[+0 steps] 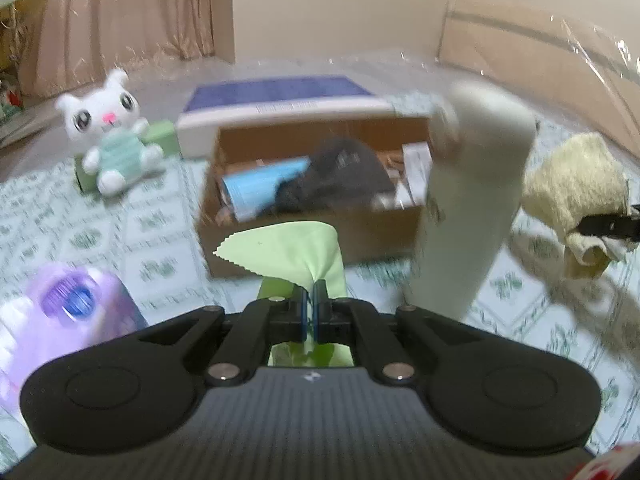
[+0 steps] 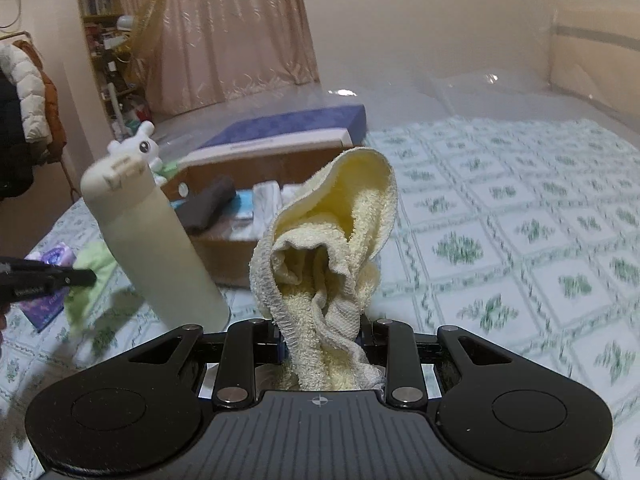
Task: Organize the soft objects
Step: 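Grasp the light green cloth with the left gripper while the right holds the towel, then carry the green cloth with the left gripper and towel with the right over the box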
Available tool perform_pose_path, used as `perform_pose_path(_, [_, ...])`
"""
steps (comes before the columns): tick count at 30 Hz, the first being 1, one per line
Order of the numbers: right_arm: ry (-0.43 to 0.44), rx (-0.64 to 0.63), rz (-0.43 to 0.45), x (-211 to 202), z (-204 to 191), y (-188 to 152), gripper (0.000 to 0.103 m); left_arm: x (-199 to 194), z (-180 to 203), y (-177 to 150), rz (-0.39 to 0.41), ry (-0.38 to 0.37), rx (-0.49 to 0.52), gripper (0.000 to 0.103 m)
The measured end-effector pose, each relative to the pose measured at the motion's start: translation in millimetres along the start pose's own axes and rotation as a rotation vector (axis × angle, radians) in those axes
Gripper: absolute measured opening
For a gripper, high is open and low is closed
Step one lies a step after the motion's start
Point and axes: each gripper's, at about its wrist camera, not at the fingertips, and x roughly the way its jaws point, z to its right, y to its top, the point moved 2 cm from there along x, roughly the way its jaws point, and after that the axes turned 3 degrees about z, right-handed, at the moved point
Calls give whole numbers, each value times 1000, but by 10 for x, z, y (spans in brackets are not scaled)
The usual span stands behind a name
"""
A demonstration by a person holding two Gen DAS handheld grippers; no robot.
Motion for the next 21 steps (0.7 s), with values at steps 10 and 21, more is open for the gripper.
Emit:
perform_pose_path(10, [45,-75,112,148,48,604,29,-48,-367,724,151,4,-47,2])
perform_pose_path(21, [104,-160,154,604,-66,1080,29,430,-466,1246,178,-18,-65,2])
